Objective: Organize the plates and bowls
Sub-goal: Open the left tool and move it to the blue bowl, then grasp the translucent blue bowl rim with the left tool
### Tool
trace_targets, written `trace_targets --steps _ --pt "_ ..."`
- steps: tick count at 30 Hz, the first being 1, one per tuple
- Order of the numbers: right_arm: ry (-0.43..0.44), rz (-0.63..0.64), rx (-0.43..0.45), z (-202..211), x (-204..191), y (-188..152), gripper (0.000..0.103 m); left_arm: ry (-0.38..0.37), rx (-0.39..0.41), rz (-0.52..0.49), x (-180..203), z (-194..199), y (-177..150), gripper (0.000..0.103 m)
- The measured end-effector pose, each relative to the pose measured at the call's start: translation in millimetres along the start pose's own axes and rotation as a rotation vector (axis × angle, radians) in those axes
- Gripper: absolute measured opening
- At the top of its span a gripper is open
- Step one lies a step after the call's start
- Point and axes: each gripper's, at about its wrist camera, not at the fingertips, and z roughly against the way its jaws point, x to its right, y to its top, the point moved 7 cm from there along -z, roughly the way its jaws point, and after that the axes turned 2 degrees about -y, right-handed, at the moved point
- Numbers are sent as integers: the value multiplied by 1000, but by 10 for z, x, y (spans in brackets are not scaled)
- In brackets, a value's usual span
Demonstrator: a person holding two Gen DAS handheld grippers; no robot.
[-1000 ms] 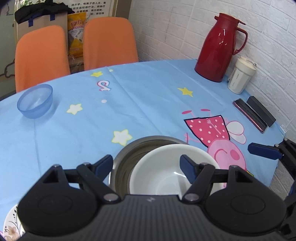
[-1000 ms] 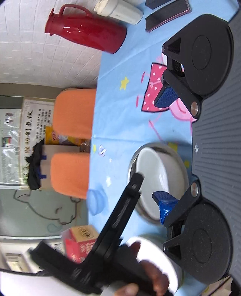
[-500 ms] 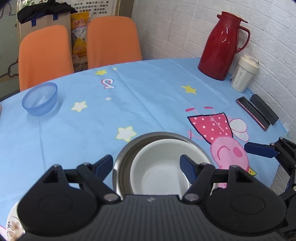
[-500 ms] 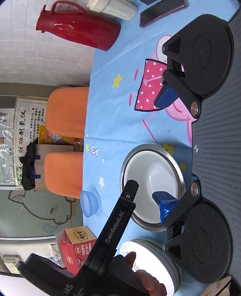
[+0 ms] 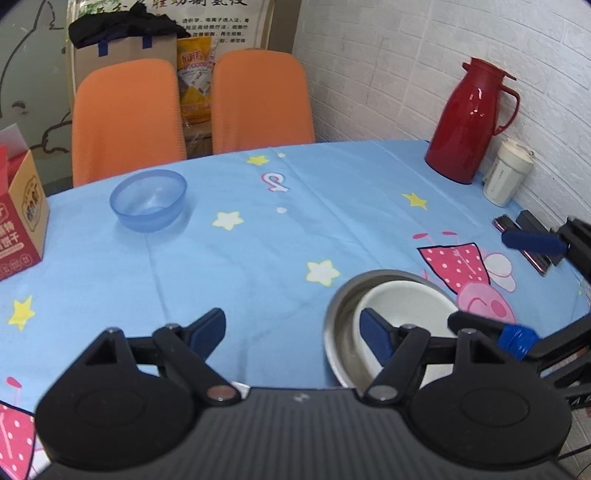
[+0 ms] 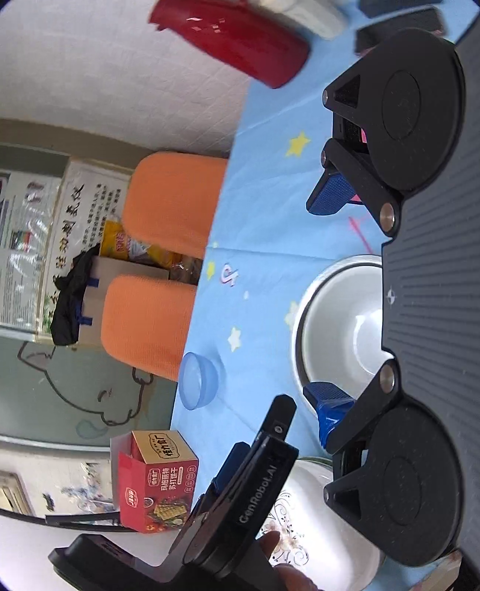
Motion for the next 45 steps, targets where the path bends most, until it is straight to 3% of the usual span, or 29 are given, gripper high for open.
trace_targets --steps 2,7,15,22,26,36,45 --pt "11 59 17 -111 -66 245 85 35 9 23 -257 29 53 73" --pt "135 127 5 -645 -328 734 85 150 21 88 -942 89 140 73" --pt "252 187 -138 -1666 -709 861 84 220 13 238 -1775 -67 204 73" --pt "309 137 -203 -2153 -783 922 84 104 18 337 -1912 -642 773 73" --pt "328 122 -240 -2363 -833 949 84 126 -10 355 -1975 -1057 966 73" --pt "373 106 -268 -2626 -1043 924 84 127 -56 350 -2000 -1527 1017 73" --pt "401 114 -251 -2636 -1077 838 88 129 -22 301 -1995 -1548 1007 73"
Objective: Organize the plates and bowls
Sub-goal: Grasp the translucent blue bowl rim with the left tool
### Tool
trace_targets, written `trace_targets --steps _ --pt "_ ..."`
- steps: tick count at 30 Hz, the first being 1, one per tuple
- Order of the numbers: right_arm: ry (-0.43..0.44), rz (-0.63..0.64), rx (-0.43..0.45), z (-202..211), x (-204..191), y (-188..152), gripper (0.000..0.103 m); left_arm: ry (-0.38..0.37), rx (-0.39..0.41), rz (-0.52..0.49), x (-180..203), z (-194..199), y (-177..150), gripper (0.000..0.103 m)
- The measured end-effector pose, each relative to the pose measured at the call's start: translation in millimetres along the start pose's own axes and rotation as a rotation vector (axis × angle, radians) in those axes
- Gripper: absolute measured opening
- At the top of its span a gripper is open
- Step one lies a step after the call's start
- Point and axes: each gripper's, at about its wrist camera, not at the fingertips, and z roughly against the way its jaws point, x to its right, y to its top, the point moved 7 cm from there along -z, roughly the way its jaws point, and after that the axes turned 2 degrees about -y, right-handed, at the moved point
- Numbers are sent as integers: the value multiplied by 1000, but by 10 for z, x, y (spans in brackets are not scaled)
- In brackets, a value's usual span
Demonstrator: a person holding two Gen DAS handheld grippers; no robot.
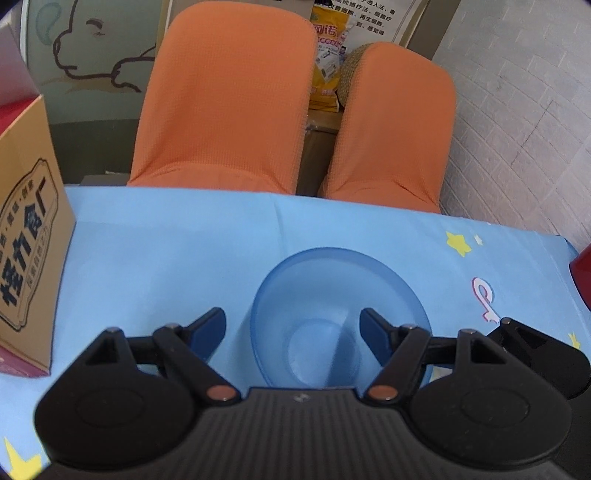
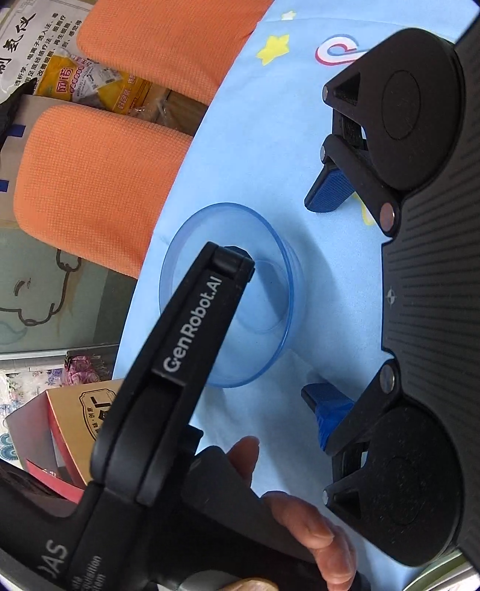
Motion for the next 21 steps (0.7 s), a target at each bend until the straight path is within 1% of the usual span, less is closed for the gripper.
trace_targets --steps 3,6,7,10,11,12,13,14,15,16,18,21 --pt "9 10 6 5 -11 -3 90 6 4 -19 8 -5 -16 73" --pt "9 8 1 -3 -10 29 90 3 3 -15 -3 -7 -15 73" --pt "4 2 1 -13 -1 54 89 2 1 -15 -3 -7 -15 73" --pt "1 14 39 -38 -13 76 84 11 -2 -22 10 -7 -21 70" --pt "4 16 47 -42 -20 81 84 14 -4 -31 18 -6 -25 67" --pt "8 19 51 -45 -24 89 82 22 -4 -45 27 -5 -33 61" --pt "6 25 54 -38 -37 95 78 31 -3 -59 32 -4 -36 59" --pt "1 29 57 -36 -40 109 76 39 -2 -70 35 -5 -36 52" --pt "1 31 60 -42 -29 131 73 39 -2 -74 34 0 -40 48" --pt "4 31 61 -39 -26 141 70 24 -7 -71 41 7 -40 47" --pt "12 26 67 -19 -17 157 67 -18 -22 -49 70 37 -65 47" --pt "5 37 100 128 -35 184 66 9 -3 -77 153 142 -88 47"
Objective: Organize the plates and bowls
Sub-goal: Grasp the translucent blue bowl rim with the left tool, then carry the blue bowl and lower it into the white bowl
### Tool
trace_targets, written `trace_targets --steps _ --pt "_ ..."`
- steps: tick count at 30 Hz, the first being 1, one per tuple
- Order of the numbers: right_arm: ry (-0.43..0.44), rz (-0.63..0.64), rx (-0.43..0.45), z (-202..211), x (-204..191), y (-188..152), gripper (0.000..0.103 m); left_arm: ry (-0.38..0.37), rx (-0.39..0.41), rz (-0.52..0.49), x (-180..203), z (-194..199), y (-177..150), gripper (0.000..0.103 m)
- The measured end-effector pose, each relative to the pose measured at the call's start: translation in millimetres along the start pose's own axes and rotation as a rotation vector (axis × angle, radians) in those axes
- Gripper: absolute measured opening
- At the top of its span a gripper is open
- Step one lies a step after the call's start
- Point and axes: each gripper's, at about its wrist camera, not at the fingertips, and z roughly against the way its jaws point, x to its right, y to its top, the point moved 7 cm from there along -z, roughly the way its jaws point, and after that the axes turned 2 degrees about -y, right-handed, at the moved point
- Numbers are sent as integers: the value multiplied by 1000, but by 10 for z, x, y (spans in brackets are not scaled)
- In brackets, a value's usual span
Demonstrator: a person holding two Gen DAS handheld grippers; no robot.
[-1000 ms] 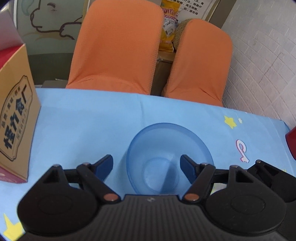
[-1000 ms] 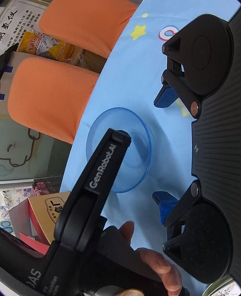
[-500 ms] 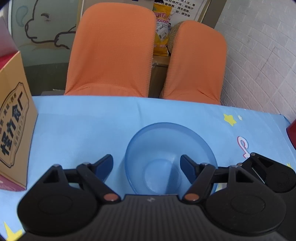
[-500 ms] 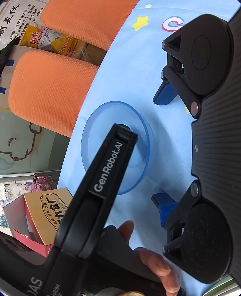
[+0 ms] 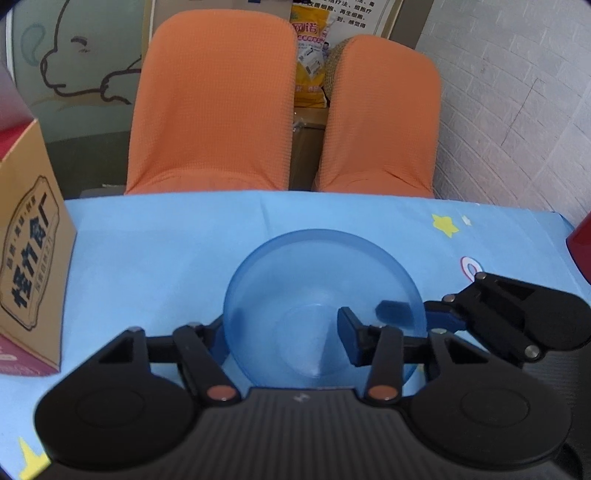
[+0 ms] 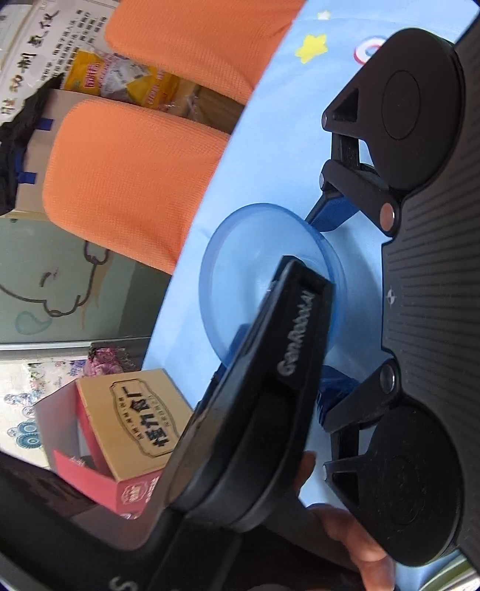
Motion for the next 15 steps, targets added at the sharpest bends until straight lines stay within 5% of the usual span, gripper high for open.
trace_targets --steps 8,15 --pt "-40 -4 50 588 25 -2 66 -39 62 -25 482 533 -4 47" --pt "-79 -39 102 1373 -39 -313 67 -54 84 -94 1144 1032 -340 48"
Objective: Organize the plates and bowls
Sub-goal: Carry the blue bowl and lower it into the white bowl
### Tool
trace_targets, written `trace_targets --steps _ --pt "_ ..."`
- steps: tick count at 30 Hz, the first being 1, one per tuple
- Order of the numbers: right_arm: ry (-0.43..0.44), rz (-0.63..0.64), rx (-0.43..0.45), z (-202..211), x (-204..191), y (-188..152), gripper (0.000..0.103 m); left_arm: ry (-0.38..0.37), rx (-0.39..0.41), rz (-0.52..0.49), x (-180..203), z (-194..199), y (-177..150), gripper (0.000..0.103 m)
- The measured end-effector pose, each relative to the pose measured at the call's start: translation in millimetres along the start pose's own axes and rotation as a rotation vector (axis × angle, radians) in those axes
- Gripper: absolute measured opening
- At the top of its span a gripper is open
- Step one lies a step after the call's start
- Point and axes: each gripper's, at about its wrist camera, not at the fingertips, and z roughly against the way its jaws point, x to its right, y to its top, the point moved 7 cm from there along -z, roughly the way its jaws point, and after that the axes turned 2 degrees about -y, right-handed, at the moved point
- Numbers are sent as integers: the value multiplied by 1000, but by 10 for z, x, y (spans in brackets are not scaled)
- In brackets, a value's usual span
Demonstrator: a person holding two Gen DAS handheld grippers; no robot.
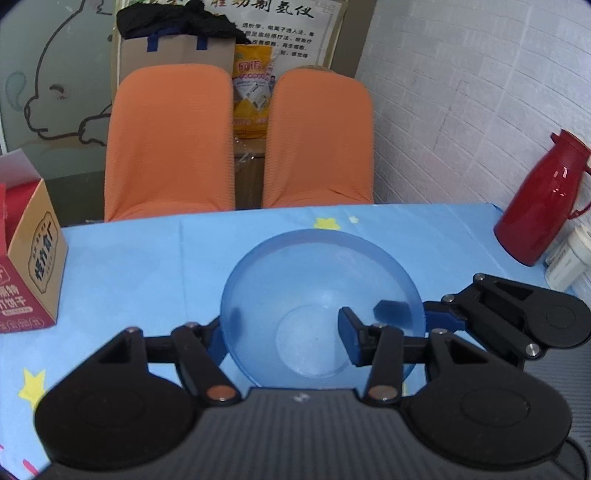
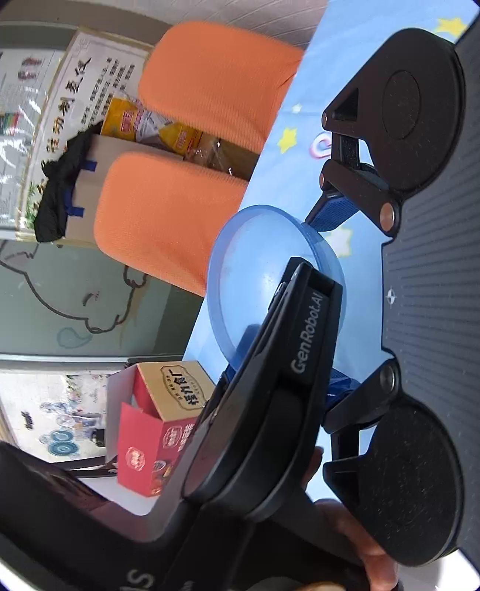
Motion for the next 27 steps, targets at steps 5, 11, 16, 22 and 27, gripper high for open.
trace_targets --steps 5,11,16,22,27 --pt "-29 -30 27 485 -15 -307 67 -33 16 -50 465 273 -317 48" --pt "-57 -136 69 886 -5 -758 67 -72 -16 -110 909 385 -755 49" --pt "-115 -190 87 1055 -111 -1161 67 -104 -51 -147 1139 369 -1116 51" --pt "-147 -223 80 1021 -100 -1393 67 -97 -81 -184 1215 230 -1283 52" --pt "-125 -232 90 977 -27 -1404 67 -104 -79 -193 1177 182 -1252 54"
